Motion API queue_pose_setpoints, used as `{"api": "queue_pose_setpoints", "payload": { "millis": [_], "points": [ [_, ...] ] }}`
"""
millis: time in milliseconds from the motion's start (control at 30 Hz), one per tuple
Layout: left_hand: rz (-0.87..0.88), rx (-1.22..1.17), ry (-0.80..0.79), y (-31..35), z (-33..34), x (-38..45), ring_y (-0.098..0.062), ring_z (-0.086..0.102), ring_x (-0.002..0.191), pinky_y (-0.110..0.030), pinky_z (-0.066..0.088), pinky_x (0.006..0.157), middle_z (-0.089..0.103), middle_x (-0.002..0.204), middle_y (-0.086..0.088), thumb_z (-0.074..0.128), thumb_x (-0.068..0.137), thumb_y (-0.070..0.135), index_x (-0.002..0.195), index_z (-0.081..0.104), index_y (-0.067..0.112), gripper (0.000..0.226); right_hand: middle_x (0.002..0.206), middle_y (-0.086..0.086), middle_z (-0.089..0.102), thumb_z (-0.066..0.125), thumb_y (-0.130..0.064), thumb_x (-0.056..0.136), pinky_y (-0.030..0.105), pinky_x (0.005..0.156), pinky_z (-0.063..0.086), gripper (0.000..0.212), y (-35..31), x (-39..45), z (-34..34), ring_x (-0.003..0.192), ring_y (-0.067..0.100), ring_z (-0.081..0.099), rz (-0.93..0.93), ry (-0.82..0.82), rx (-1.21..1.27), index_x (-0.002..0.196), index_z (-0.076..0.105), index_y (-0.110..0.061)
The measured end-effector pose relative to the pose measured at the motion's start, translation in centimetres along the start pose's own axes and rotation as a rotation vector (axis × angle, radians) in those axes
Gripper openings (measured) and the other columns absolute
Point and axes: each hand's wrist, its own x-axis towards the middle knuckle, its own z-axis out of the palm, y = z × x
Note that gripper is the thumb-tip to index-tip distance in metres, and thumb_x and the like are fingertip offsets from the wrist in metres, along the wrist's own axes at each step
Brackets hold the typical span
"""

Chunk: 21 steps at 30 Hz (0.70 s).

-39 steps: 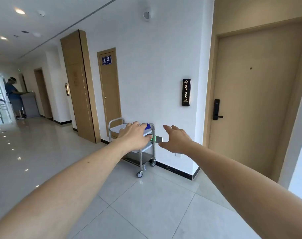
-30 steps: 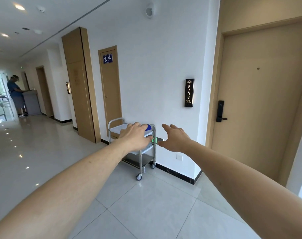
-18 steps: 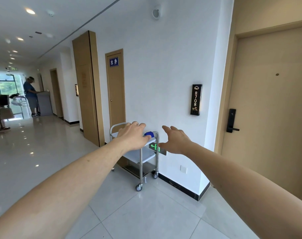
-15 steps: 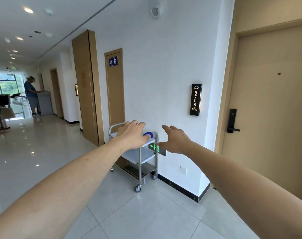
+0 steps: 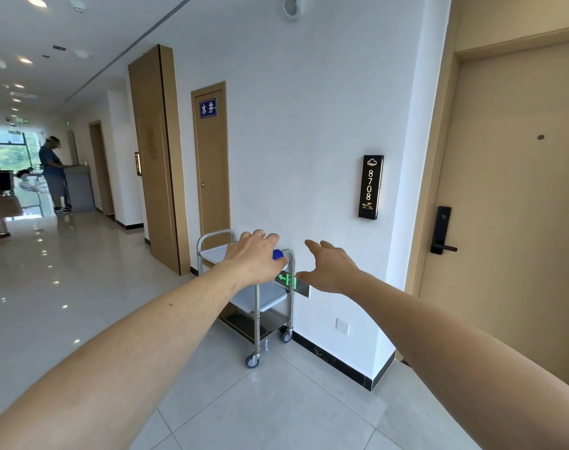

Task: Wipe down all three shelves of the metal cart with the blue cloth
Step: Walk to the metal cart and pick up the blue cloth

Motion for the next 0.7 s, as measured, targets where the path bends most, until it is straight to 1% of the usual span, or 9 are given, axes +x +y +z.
{"api": "queue_pose_setpoints", "payload": {
  "millis": [133, 233, 433, 633, 700],
  "points": [
    [0.025, 0.0, 0.011, -2.7, 1.0, 3.0, -0.03, 0.038, 0.131, -0.051, 0.044, 0.097, 0.044, 0.144, -0.007, 0.046, 0.09, 0.059, 0.143, 0.038, 0.023, 0.065, 0.145, 0.013, 0.042, 0.063, -0.046, 0.09, 0.041, 0.097, 0.04, 0.073, -1.2, 3.5, 1.5, 0.136, 0.037, 0.036, 0.004, -0.004, 0.001, 0.151, 0.03, -0.023],
    [0.045, 0.004, -0.001, -5.6, 1.8, 5.5, -0.03, 0.037, 0.132, -0.052, 0.043, 0.098, 0.042, 0.146, -0.007, 0.046, 0.091, 0.058, 0.144, 0.037, 0.022, 0.065, 0.148, 0.013, 0.04, 0.064, -0.047, 0.091, 0.042, 0.101, 0.039, 0.077, -2.6, 7.0, 2.9, 0.138, 0.037, 0.034, 0.023, 0.002, -0.003, 0.154, 0.027, -0.024],
    [0.083, 0.027, -0.016, -12.4, 3.2, 11.5, -0.031, 0.032, 0.136, -0.053, 0.039, 0.103, 0.037, 0.15, -0.008, 0.045, 0.092, 0.056, 0.146, 0.035, 0.022, 0.064, 0.147, 0.013, 0.04, 0.063, -0.048, 0.091, 0.042, 0.102, 0.041, 0.077, -5.6, 14.5, 6.0, 0.137, 0.036, 0.035, 0.063, 0.006, -0.009, 0.154, 0.027, -0.023],
    [0.114, 0.019, -0.049, -18.5, 4.9, 16.9, -0.031, 0.034, 0.135, -0.052, 0.039, 0.103, 0.038, 0.149, -0.008, 0.042, 0.093, 0.057, 0.146, 0.036, 0.022, 0.064, 0.128, 0.009, 0.048, 0.064, -0.049, 0.09, 0.043, 0.097, 0.046, 0.071, -8.5, 21.2, 9.4, 0.126, 0.035, 0.044, 0.111, 0.001, 0.007, 0.147, 0.035, -0.02],
    [0.124, 0.026, -0.062, -20.3, 5.5, 18.5, -0.03, 0.036, 0.134, -0.051, 0.04, 0.102, 0.041, 0.147, -0.008, 0.042, 0.093, 0.056, 0.144, 0.038, 0.021, 0.062, 0.132, 0.01, 0.047, 0.064, -0.048, 0.09, 0.043, 0.098, 0.045, 0.072, -9.3, 23.0, 10.8, 0.128, 0.036, 0.043, 0.107, -0.014, 0.008, 0.149, 0.033, -0.02]
  ]
}}
